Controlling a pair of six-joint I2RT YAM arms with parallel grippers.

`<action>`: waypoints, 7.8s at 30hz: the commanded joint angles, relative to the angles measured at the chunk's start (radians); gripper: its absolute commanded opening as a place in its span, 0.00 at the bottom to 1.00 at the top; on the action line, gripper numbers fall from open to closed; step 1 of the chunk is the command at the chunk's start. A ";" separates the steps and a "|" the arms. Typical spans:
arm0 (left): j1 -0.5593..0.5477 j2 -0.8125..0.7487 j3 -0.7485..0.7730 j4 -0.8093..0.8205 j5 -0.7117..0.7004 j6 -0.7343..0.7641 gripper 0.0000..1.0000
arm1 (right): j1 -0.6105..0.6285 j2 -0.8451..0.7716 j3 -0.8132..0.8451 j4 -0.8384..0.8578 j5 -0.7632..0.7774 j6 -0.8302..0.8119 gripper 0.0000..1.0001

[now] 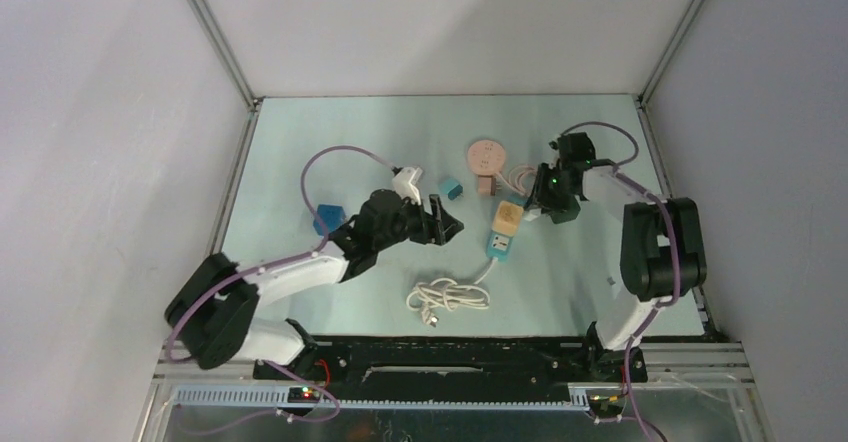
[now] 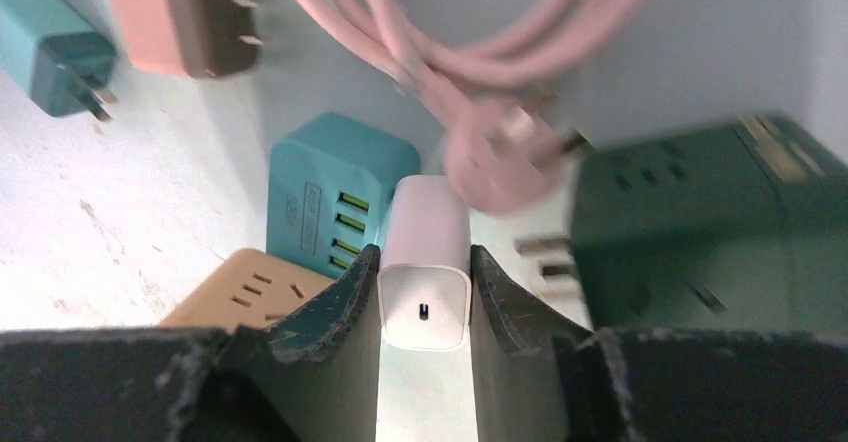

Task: Insert the plug
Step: Insert the plug into the socket.

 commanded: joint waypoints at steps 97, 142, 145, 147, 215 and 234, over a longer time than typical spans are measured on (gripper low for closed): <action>0.160 0.433 0.314 -0.103 0.151 -0.212 0.49 | 0.258 0.043 0.304 -0.208 -0.155 -0.122 0.00; 0.128 0.252 0.220 -0.128 0.005 -0.138 0.71 | 0.327 -0.051 0.319 -0.312 -0.023 -0.151 0.00; 0.128 0.145 0.222 -0.161 -0.043 -0.081 0.81 | 0.326 -0.110 0.338 -0.337 -0.029 -0.167 0.00; 0.128 0.062 0.215 -0.190 -0.064 -0.031 0.84 | 0.327 -0.142 0.338 -0.373 -0.037 -0.179 0.00; 0.128 -0.462 -0.180 -0.434 -0.275 0.171 0.92 | 0.483 0.188 0.373 -0.327 0.154 -0.015 0.00; 0.128 -0.457 -0.173 -0.432 -0.270 0.176 0.92 | 0.527 0.251 0.406 -0.427 0.283 0.014 0.00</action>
